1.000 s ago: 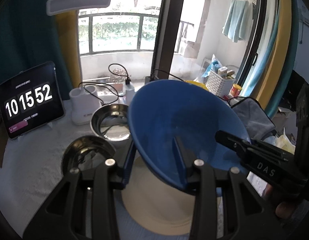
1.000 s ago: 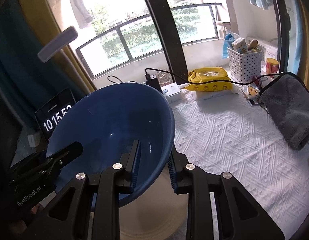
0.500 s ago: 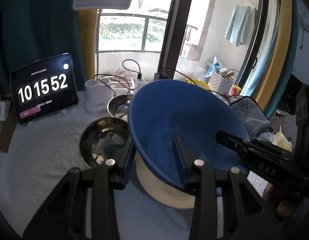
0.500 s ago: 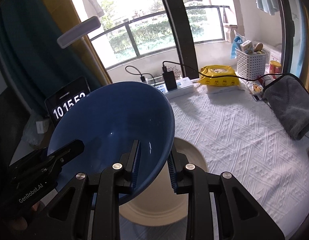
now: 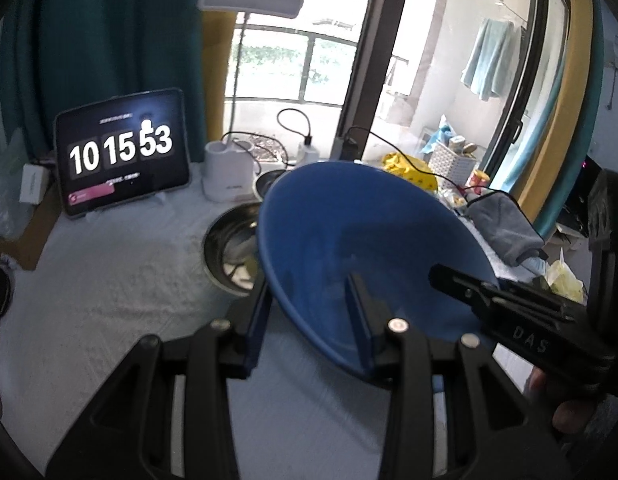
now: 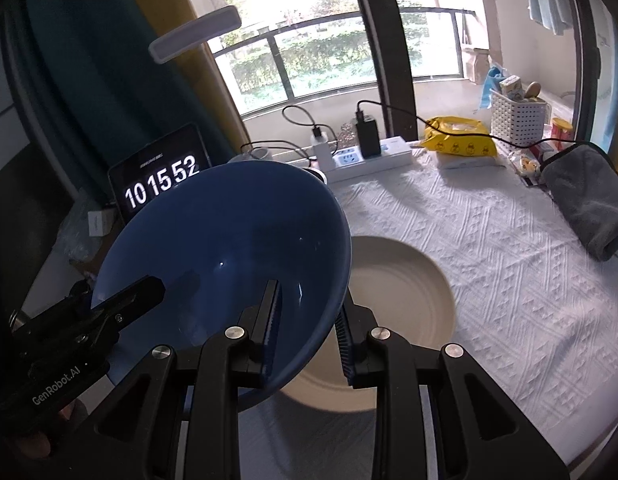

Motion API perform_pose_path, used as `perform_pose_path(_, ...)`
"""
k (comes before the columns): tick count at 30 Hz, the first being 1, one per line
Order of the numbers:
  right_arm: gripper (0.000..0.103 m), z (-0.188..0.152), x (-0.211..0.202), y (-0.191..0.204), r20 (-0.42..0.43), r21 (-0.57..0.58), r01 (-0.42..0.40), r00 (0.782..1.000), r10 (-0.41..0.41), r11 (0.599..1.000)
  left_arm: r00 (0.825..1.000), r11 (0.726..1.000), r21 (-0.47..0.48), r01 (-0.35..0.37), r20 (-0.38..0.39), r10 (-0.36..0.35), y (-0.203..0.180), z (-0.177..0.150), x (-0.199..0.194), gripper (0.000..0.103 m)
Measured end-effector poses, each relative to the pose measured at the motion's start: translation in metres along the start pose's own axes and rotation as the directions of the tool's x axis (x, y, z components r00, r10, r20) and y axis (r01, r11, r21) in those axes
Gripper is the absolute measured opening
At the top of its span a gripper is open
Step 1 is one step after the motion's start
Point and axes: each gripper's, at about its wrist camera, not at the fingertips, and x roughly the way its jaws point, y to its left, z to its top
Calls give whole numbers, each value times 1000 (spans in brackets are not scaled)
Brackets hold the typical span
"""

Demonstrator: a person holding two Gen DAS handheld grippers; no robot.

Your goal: Organize plates and bowls

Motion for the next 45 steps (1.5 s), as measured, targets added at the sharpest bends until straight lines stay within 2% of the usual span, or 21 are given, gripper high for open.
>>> perform_pose_path(19, 28, -32, 3, 43, -49, -45, -31, 998, 29, 999, 999, 998, -53, -38, -14, 37, 37, -38, -30, 38)
perform_pose_path(45, 28, -78, 32, 55, -159, -47, -40, 987, 33, 998, 993, 994, -87, -66, -106, 56, 60, -84, -17, 38)
